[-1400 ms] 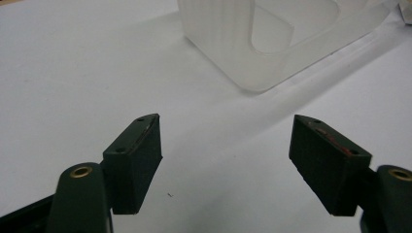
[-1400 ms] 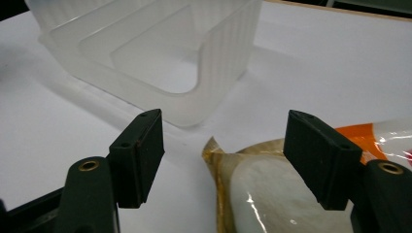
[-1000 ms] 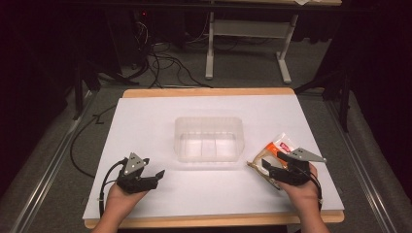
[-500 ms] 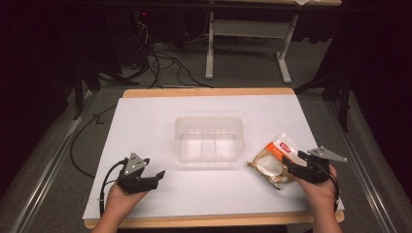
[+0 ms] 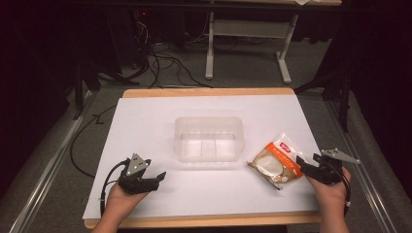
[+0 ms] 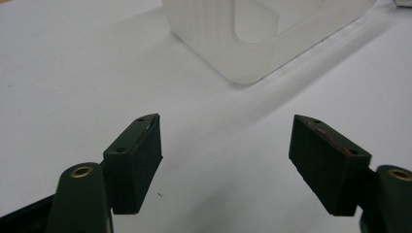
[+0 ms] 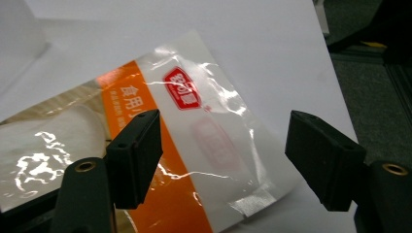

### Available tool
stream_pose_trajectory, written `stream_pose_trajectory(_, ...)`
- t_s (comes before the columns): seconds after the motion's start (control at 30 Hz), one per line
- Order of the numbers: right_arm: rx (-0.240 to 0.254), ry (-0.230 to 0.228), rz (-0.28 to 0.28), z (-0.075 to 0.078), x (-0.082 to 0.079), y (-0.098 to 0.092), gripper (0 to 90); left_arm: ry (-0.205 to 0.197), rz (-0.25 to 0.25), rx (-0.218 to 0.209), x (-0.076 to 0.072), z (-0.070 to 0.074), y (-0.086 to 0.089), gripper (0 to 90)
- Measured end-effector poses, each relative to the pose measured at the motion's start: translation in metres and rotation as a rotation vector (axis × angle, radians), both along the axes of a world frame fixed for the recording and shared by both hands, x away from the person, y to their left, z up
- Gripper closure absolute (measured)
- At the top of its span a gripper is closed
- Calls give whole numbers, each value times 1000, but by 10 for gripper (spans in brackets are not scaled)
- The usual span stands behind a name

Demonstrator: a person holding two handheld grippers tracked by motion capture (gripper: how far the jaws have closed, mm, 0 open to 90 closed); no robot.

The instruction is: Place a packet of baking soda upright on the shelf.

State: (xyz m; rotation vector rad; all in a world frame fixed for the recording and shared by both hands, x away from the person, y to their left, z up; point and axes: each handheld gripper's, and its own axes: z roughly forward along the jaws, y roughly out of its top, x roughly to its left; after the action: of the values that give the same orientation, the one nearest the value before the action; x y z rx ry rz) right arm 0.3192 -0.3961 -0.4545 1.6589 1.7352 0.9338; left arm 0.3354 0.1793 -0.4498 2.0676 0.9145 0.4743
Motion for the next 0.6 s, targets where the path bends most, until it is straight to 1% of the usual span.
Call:
stream_pose_trajectory(0.1, 4, 25, -27, -5, 1, -6, 297, 1, -7, 4, 0, 0, 0, 282)
stream_pose_trajectory(0.2, 17, 43, -47, -10, 2, -11, 296, 4, -14, 13, 0, 0, -1, 281)
stream_pose_trajectory(0.23, 27, 56, -60, -12, 3, -12, 296, 4, -15, 15, 0, 0, -2, 282)
stream_pose_trajectory(0.3, 36, 65, -66, -16, 4, -14, 296, 6, -18, 17, 0, -1, -2, 282)
stream_pose_trajectory(0.4, 44, 75, -65, -18, 5, -15, 297, 6, -24, 25, -1, -1, -4, 281)
stream_pose_trajectory(0.47, 55, 81, -57, -20, 6, -16, 317, 4, -27, 30, -1, -1, -4, 282)
stream_pose_trajectory(0.5, 89, 82, -46, -20, 6, -15, 343, 4, -28, 32, -2, -1, -4, 282)
stream_pose_trajectory(0.6, 101, 85, -39, -19, 6, -14, 368, 3, -31, 30, -1, -1, -5, 282)
